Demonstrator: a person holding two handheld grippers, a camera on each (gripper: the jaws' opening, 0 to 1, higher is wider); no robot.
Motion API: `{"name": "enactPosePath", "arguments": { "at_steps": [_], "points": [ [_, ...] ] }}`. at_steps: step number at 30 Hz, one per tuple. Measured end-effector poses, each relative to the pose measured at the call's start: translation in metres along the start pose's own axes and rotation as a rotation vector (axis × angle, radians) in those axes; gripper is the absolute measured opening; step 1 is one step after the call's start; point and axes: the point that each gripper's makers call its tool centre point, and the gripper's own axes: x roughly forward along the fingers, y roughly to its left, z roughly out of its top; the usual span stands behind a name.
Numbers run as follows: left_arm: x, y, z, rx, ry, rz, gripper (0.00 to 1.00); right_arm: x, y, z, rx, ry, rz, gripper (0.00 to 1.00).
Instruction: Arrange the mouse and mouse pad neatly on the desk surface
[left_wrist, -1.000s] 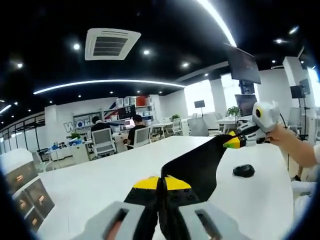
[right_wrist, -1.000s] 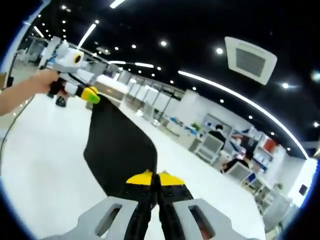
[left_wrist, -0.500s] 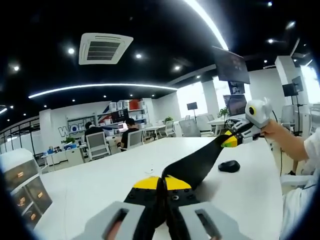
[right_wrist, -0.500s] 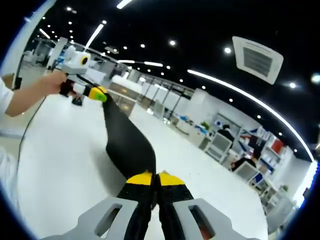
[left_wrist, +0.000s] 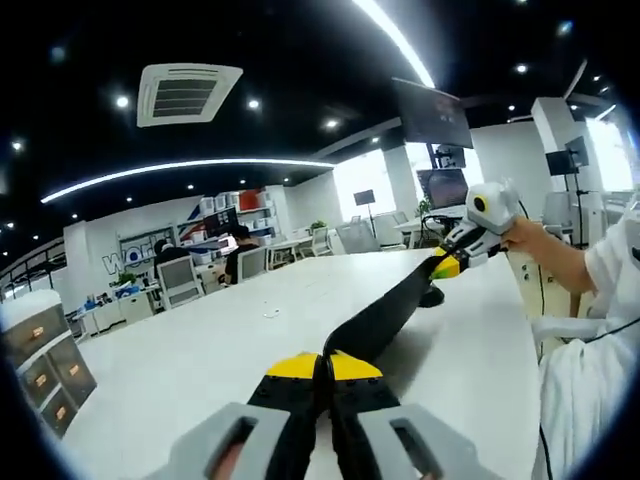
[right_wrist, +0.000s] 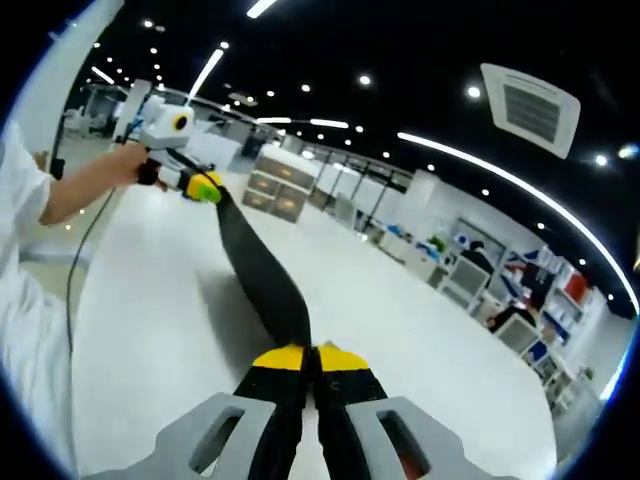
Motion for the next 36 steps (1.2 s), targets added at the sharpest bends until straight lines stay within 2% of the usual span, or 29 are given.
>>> {"name": "enactPosePath", "arguments": {
  "at_steps": [6,15,23,33,36],
  "points": [
    [-0.007,-0.019,-0.029,0.022,0.06,-0.013,0.03,0.001,0.025,-0.025,0.002,0.046,0.044,0.02],
    [-0.014,-0.04,-0.058,0.06,0.088,-0.054,0.03,-0.001,0.044,-0.049,-0.01,0.084,0.057,0.03],
    [-0.009,-0.038,-0.069,0.054,0.105,-0.049,0.03,0.003,0.053,-0.061,0.015,0.093,0.067,0.03],
    [-0.012,-0.046,-0.07,0.053,0.113,-0.053,0.04,0.003,0.056,-0.073,0.028,0.137,0.059,0.05],
    [-0.012,-0.052,-0.078,0.056,0.145,-0.075,0.05,0.003,0.059,-0.077,0.042,0.153,0.064,0.09]
  ]
}}
